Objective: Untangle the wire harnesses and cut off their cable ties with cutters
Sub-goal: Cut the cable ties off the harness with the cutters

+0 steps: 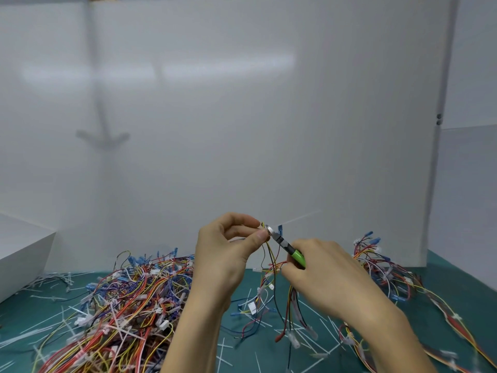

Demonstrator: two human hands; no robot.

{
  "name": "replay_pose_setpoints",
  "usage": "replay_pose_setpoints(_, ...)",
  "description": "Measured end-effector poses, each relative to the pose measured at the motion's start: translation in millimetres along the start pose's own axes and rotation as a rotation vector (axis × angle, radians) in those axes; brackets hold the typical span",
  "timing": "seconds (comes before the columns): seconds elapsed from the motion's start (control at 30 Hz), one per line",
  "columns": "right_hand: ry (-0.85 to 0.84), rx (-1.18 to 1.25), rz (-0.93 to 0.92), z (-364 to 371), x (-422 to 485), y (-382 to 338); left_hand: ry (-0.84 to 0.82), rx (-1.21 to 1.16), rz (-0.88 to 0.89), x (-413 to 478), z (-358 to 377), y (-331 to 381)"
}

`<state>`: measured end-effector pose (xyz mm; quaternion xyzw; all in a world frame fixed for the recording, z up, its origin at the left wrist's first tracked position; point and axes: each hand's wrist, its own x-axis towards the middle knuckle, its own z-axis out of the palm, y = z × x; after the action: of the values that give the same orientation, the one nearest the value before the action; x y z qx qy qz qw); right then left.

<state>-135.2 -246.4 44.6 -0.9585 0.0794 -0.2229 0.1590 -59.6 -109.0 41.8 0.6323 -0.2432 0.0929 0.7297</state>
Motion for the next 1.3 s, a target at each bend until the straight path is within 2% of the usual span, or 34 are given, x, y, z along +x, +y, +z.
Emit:
replay_pose_setpoints(0.57,0.08,0.064,0.011,3,2,0,0.04,-0.039,0.02,-1,5,0)
replay_pose_setpoints(0.7,0.088,0.068,0.009,4,3,2,0.02,-0.102,-0.059,-2,4,3)
replay_pose_setpoints(0.9,0.101,0.009,-0.007,6,3,2,-0.023,-0.374,-0.307,0,-3,4)
replay_pose_setpoints(1.3,0.091,0.005,-0.017,6,3,-2,0.031,-0.506,-0.392,2,-2,3)
